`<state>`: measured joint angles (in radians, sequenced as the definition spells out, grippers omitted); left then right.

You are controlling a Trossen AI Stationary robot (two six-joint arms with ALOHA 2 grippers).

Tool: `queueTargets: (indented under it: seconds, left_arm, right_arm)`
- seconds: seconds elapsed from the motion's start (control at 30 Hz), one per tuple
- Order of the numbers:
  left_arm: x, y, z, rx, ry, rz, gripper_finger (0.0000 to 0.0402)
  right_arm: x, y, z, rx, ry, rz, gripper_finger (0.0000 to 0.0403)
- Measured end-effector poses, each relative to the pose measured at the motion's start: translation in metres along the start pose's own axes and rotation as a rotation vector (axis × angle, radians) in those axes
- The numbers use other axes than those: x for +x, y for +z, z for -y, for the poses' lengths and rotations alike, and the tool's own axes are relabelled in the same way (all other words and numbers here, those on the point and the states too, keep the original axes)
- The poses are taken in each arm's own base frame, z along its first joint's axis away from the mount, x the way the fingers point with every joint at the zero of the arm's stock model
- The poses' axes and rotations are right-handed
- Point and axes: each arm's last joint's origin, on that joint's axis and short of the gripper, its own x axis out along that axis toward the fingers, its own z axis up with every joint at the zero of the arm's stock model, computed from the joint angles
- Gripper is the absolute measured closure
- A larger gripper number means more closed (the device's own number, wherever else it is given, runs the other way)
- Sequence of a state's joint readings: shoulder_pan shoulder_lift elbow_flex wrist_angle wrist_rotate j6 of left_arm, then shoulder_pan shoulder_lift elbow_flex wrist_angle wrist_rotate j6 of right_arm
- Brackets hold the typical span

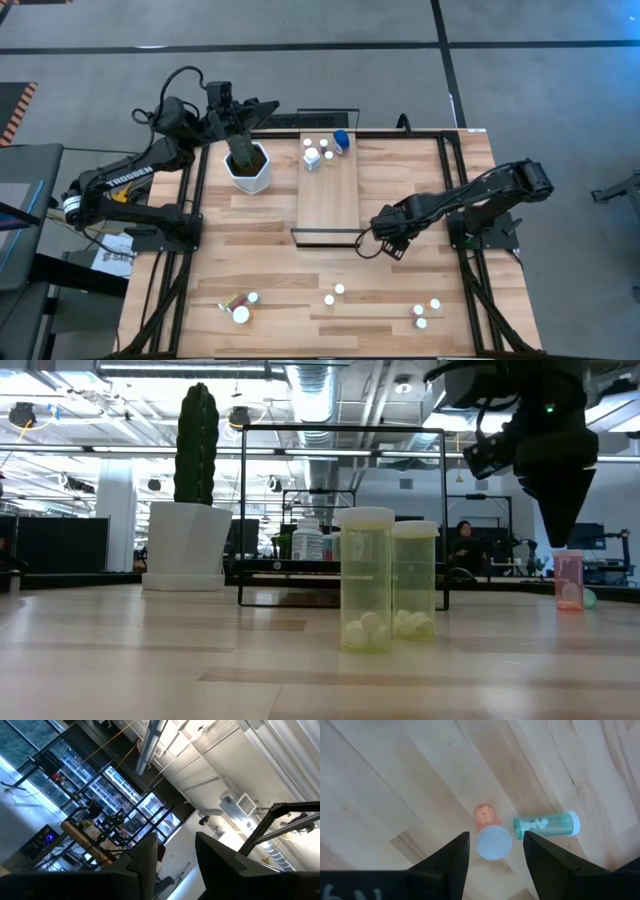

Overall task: Pick and place medicine bottles onto shelf by color
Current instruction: Put the small orange pill bottle on the shelf

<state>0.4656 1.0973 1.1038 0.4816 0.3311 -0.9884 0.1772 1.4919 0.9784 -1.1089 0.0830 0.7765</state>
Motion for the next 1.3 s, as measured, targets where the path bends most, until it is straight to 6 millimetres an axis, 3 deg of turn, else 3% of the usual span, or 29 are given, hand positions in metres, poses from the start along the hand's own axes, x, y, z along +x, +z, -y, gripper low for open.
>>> queueTargets:
  seconds: [0.4, 1.03, 1.3]
  left_arm:
    - [0.0, 0.0, 0.0, -0.006, 0.028, 0.043, 0.0281]
    - [0.0, 0.001, -0.001, -0.005, 0.04, 0.06, 0.0281]
    - [0.0, 0.0, 0.0, -0.006, 0.021, 0.031, 0.0281]
  right_arm:
    - [0.038, -0.012, 0.006, 0.035, 0.031, -0.041, 0.0197]
    - [0.039, -0.008, 0.004, 0.012, 0.067, -0.003, 0.0289]
    - [0.032, 0.005, 0.013, 0.026, 0.077, -0.01, 0.0273]
